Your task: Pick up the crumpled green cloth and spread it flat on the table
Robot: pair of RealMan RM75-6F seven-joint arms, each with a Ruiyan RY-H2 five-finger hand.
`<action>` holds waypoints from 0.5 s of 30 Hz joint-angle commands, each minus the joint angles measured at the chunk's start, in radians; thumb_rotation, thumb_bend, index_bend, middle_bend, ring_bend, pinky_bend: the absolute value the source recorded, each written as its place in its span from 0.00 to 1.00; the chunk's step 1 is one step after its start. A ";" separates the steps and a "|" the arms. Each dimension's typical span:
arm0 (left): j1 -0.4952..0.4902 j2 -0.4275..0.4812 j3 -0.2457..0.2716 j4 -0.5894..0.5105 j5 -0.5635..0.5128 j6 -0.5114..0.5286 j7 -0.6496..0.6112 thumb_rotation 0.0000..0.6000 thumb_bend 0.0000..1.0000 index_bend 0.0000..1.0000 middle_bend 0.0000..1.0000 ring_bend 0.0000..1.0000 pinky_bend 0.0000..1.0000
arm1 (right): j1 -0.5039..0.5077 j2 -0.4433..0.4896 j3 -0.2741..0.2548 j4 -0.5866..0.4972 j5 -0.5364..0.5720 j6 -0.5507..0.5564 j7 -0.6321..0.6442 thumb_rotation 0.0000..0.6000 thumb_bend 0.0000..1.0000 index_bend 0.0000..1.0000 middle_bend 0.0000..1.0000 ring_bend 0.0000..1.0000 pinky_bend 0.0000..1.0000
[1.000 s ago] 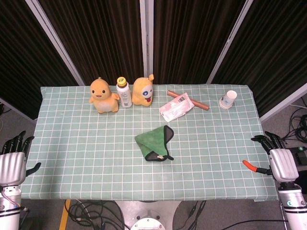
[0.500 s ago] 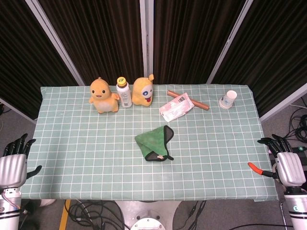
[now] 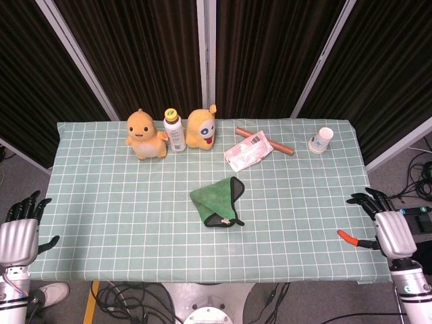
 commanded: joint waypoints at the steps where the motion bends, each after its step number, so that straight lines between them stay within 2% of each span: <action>1: -0.001 0.000 0.001 0.000 0.001 -0.003 0.000 1.00 0.15 0.25 0.18 0.15 0.19 | 0.087 -0.018 0.011 -0.006 -0.057 -0.079 -0.003 0.70 0.06 0.36 0.22 0.08 0.10; 8: 0.006 0.008 0.005 -0.010 0.007 0.003 -0.008 1.00 0.15 0.25 0.18 0.15 0.19 | 0.295 -0.138 0.045 0.014 -0.058 -0.341 -0.090 0.69 0.00 0.38 0.19 0.06 0.10; 15: 0.011 0.017 0.004 -0.015 0.009 0.009 -0.020 1.00 0.15 0.25 0.18 0.15 0.19 | 0.438 -0.315 0.065 0.143 -0.013 -0.506 -0.120 0.70 0.00 0.38 0.19 0.06 0.10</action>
